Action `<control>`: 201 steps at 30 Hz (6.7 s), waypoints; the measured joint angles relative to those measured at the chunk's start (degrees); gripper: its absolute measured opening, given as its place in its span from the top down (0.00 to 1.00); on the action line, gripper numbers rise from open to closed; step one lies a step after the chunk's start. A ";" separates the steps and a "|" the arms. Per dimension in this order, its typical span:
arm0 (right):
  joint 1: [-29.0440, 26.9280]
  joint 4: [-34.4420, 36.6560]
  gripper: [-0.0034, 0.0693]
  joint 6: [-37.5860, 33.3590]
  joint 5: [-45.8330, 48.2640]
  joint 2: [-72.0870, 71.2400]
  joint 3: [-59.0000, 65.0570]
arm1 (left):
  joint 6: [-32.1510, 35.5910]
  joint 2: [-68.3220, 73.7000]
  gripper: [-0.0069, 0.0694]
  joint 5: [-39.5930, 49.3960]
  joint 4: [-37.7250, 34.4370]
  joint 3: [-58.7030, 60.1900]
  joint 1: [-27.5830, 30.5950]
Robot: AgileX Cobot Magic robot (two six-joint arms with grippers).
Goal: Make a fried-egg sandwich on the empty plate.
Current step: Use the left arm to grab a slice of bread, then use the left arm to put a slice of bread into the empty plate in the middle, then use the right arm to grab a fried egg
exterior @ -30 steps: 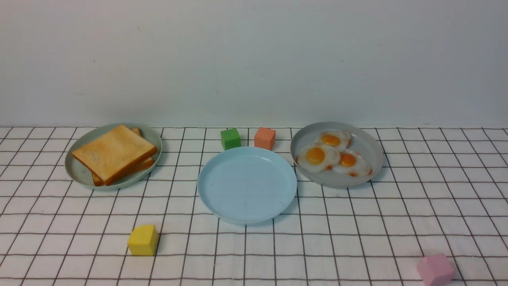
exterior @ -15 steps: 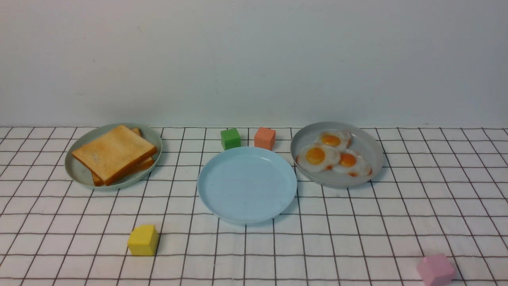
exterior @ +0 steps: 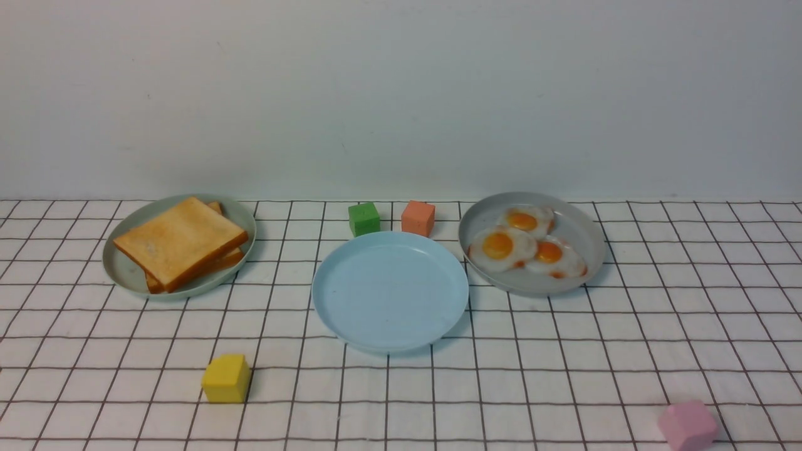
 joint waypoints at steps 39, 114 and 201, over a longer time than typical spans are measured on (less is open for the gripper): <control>15.89 11.90 0.97 -13.20 27.51 31.70 -42.74 | 32.20 65.88 0.93 33.24 -1.59 -45.44 -2.15; 28.34 4.75 0.93 -11.52 34.59 31.15 -49.19 | 25.78 102.48 0.89 31.45 23.57 -79.95 -27.44; 9.01 26.25 0.38 -15.26 21.74 134.02 -111.61 | 8.56 30.33 0.93 14.66 15.14 -34.05 -32.68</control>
